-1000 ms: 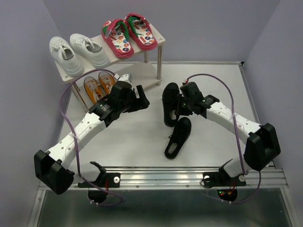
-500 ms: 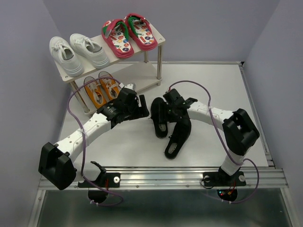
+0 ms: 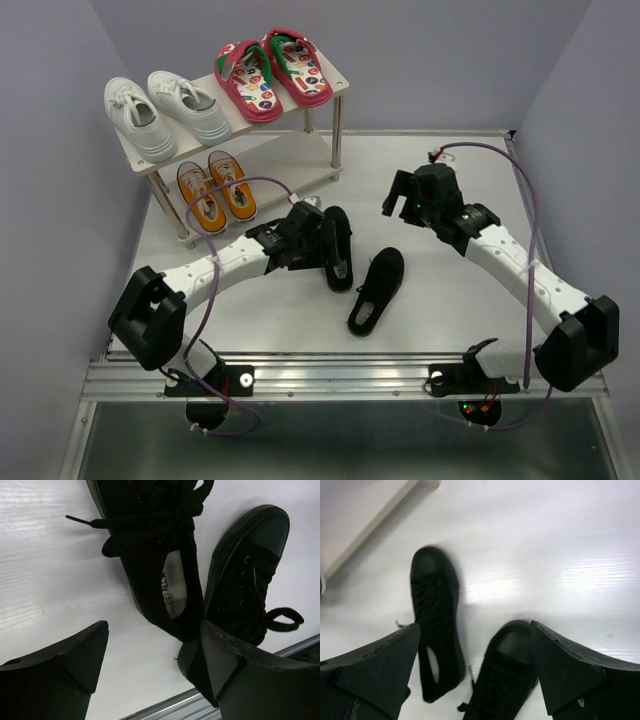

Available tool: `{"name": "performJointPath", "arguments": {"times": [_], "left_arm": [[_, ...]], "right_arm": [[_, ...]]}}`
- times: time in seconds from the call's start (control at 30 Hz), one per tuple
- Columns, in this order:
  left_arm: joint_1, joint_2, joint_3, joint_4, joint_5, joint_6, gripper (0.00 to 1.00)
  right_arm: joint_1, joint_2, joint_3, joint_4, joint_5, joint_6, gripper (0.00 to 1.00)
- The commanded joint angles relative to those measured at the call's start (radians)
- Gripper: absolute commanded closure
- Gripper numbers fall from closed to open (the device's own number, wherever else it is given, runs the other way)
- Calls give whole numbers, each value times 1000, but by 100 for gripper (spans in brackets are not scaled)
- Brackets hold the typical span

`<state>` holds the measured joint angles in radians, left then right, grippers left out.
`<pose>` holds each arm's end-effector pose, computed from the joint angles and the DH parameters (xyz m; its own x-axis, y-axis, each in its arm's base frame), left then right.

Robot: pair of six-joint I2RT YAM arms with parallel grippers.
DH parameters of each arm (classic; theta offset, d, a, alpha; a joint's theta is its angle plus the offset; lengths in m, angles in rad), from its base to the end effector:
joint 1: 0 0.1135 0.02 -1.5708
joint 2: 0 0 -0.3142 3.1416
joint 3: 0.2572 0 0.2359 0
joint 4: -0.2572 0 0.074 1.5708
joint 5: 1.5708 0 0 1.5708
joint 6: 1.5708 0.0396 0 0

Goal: Place and organize the shoes onto the shoe shelf

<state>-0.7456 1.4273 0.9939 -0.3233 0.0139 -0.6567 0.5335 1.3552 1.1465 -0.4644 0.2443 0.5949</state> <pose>0.2126 -0.1971 0.3051 -0.8181 -0.0754 -0.5701 0.2352 0.8607 -0.4515 0.2428 0.1323 0.3618 -0.6298 0.2596 -0.7321 0.0270 0.9493 0.3133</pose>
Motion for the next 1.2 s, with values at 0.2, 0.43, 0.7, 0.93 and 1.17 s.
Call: {"name": "performJointPath", "arguments": {"times": [0.2,0.43,0.7,0.93,1.17], "left_arm": [[-46,211,109,46,-140,-116,33],[-49,277,130,24,-189,-98,65],[-18,148,249,-135,-362,-52,100],[21,16,285,-157,-448,-167,100],[89,54,330,-117,-494,-242,100]], "right_arm": [[-78,-197,-76,-65,177,-24,2],[-87,-202,-82,-74,182,-29,2],[-87,-208,-62,-82,204,-47,2],[-87,-200,-54,-82,194,-37,2],[-87,-192,-51,-82,184,-43,2]]}}
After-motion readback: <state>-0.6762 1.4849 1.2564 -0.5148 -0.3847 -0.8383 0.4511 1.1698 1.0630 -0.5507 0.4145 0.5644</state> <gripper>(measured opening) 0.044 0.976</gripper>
